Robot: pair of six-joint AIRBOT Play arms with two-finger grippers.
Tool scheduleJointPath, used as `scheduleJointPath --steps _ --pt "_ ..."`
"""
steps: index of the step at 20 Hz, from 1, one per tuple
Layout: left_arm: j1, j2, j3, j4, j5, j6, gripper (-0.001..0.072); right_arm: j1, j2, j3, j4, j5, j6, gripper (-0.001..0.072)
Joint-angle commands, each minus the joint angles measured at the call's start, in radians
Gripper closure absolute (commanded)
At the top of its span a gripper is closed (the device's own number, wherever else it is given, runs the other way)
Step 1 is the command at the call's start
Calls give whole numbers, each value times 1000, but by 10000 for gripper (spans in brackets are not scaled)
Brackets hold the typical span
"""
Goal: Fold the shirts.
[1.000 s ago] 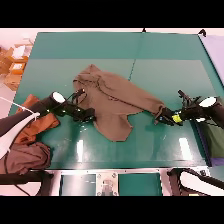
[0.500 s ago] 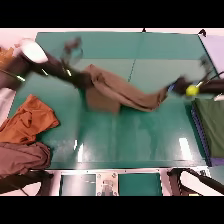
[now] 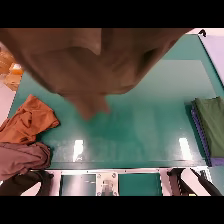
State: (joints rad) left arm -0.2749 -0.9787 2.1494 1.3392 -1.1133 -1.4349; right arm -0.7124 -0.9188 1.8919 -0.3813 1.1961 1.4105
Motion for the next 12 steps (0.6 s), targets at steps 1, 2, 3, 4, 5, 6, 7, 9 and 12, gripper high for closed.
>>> scheduleJointPath --steps 1,2,3,4,5,6,7,9,12 --pt "0 103 -33 111 116 -5 682 -79 63 63 10 -39 30 698" --pt "0 103 -33 151 117 -6 682 -79 70 62 -6 -39 31 697" --pt "0 103 -34 182 102 -16 682 -79 75 61 -47 -34 61 697" --pt "0 98 -34 199 72 -24 682 -79 75 61 -96 -20 96 697" --pt "0 92 -37 202 50 -23 682 -79 75 60 -140 3 119 698" --pt "0 91 -50 204 47 -23 682 -79 75 55 -160 19 125 698" --pt "0 91 -63 210 54 -22 682 -79 75 49 -158 35 126 698" --pt "0 91 -73 211 54 -23 682 -78 83 43 -159 67 126 698" --pt "0 56 -74 212 27 -10 682 -76 83 11 -158 92 127 697"
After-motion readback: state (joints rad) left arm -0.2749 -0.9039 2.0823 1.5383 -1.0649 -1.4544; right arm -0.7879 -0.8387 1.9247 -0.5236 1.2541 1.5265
